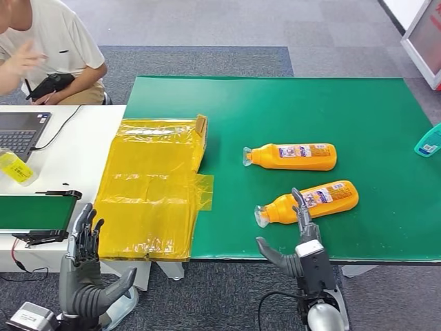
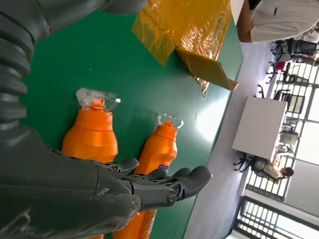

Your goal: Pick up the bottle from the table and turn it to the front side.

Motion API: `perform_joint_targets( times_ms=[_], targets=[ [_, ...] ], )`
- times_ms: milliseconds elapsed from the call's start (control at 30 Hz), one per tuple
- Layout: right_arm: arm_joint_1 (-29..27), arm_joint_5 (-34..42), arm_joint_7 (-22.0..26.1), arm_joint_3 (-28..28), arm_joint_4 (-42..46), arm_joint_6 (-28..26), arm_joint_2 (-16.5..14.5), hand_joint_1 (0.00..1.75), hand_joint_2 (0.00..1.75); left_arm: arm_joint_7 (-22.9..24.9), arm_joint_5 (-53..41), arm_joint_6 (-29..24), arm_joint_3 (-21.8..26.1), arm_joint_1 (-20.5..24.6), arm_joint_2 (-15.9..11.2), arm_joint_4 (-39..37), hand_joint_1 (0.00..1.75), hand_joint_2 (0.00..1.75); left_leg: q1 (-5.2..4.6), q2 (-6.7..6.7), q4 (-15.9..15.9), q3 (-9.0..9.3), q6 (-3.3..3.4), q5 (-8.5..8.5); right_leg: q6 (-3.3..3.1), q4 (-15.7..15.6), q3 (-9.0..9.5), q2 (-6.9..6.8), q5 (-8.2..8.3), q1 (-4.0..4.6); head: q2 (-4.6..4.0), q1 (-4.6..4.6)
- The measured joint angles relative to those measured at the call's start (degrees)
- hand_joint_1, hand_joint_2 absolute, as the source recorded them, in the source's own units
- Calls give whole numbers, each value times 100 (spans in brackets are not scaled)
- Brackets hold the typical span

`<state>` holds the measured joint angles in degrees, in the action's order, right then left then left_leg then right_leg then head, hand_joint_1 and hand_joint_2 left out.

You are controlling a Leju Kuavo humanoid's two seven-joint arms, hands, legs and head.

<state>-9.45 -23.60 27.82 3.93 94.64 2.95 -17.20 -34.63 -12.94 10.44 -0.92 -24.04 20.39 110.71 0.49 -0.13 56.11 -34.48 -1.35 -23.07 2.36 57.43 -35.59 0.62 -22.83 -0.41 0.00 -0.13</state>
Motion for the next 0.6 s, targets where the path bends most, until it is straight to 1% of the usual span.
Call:
perform_joint_targets(
  times_ms=[33, 167, 267, 333, 400, 433, 467, 533, 600],
  targets=[
    [0, -151, -46, -10, 0, -71, 2, 0, 175, -3, 0, 6, 1, 0, 0, 0, 0, 175, 0, 0, 0, 0, 0, 0, 0, 0, 0, 0, 0, 0, 0, 1],
    [1, -1142, -338, -27, 43, -558, 43, 0, 175, -28, 24, 18, 14, -3, 0, 0, 0, 175, 0, 0, 0, 0, 0, 0, 0, 0, -1, 0, 0, 0, 0, 0],
    [2, -1938, -589, 9, 191, -834, 158, 0, 175, -55, 79, 7, 40, -9, 2, 0, 0, 175, 0, 0, 0, 0, 1, 0, 0, 0, -1, 0, 0, -1, 0, 0],
    [4, -3065, -1003, 49, 285, -1256, 290, 0, 175, -87, 101, -18, 62, -20, 2, 0, 0, 175, 0, 0, 0, 0, 2, -1, 1, 0, 0, 0, 0, -2, 0, 1],
    [16, -4564, -1662, 106, 364, -1708, 421, 0, 175, -102, 97, -49, 87, -40, 3, 1, 0, 175, -1, 0, 0, 0, 3, -2, 1, 0, 0, 0, 0, -3, 0, 2],
    [23, -5209, -1949, 142, 404, -1828, 477, 0, 175, -102, 87, -63, 98, -54, 3, 1, 0, 175, -1, 0, 0, 0, 3, -3, 1, 0, 0, 0, 0, -3, 0, 1],
    [29, -5673, -2170, 183, 443, -1881, 527, 0, 175, -102, 77, -78, 107, -70, 4, 2, 0, 175, -1, 0, 0, 0, 4, -4, 1, 0, 0, 0, 0, -4, 0, 1],
    [37, -6193, -2522, 252, 516, -1907, 627, 0, 175, -108, 48, -112, 119, -110, 6, 3, 0, 175, -1, 0, 0, 0, 5, -4, 1, -1, 0, 0, 0, -4, 0, 0],
    [53, -6427, -2944, 285, 574, -1891, 760, 0, 175, -122, 15, -145, 128, -142, 8, 4, 0, 175, -1, 0, 0, 0, 5, -3, 1, 0, 1, -1, 0, -4, 0, 1]
  ],
)
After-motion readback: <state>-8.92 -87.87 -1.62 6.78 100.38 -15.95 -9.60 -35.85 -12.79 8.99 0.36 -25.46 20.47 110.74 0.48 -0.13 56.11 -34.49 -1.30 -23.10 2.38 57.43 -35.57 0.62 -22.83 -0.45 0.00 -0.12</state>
